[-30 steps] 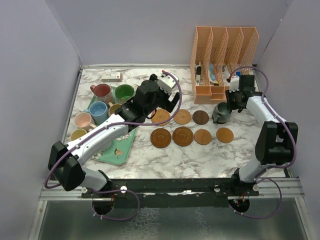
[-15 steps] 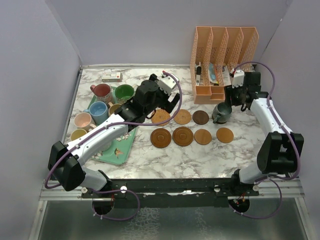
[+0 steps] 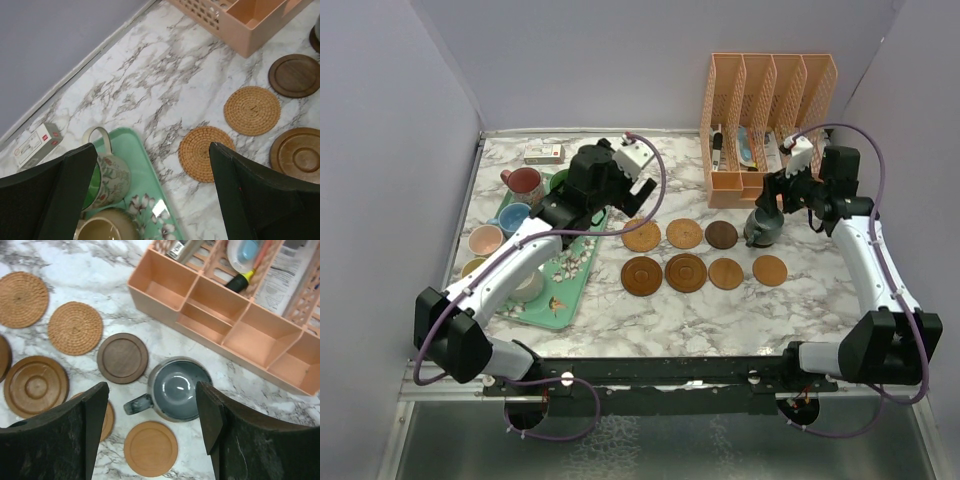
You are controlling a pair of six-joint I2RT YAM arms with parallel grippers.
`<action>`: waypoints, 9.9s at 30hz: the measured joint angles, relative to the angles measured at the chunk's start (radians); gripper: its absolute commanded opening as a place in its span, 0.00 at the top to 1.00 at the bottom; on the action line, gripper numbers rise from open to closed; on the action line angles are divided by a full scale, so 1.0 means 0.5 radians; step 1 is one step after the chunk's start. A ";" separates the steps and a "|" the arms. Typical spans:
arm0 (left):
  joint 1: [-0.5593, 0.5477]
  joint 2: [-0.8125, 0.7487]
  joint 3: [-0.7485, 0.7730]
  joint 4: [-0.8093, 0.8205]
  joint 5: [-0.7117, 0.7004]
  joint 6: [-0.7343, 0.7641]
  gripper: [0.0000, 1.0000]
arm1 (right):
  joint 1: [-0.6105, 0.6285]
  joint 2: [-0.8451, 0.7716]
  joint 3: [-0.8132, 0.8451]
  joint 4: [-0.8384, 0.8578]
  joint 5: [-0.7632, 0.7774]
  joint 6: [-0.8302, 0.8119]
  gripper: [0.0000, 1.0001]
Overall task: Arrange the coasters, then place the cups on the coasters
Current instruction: Pick up the cup from the tray, then place the cup on the coaster.
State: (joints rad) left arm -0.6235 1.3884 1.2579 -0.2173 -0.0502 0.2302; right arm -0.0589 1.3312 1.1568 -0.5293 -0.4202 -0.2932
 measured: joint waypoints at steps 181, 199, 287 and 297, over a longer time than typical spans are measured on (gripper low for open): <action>0.192 0.308 0.414 -1.167 0.424 0.628 1.00 | 0.000 -0.130 0.006 0.030 -0.715 -0.038 0.30; 0.083 1.015 1.077 -0.676 0.282 -0.211 1.00 | 0.372 0.052 0.170 0.448 -0.842 0.501 0.33; -0.375 0.564 0.681 0.049 0.159 -0.948 0.63 | 0.744 0.254 -0.020 0.185 0.943 0.261 0.99; -0.298 0.277 0.253 0.039 0.155 -0.341 0.22 | 0.744 -0.164 -0.147 -0.091 0.938 0.185 0.99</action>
State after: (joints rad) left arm -0.7723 1.5269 1.3842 -0.1978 0.0273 0.0597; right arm 0.3130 1.2491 1.0832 -0.5747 0.0486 -0.2008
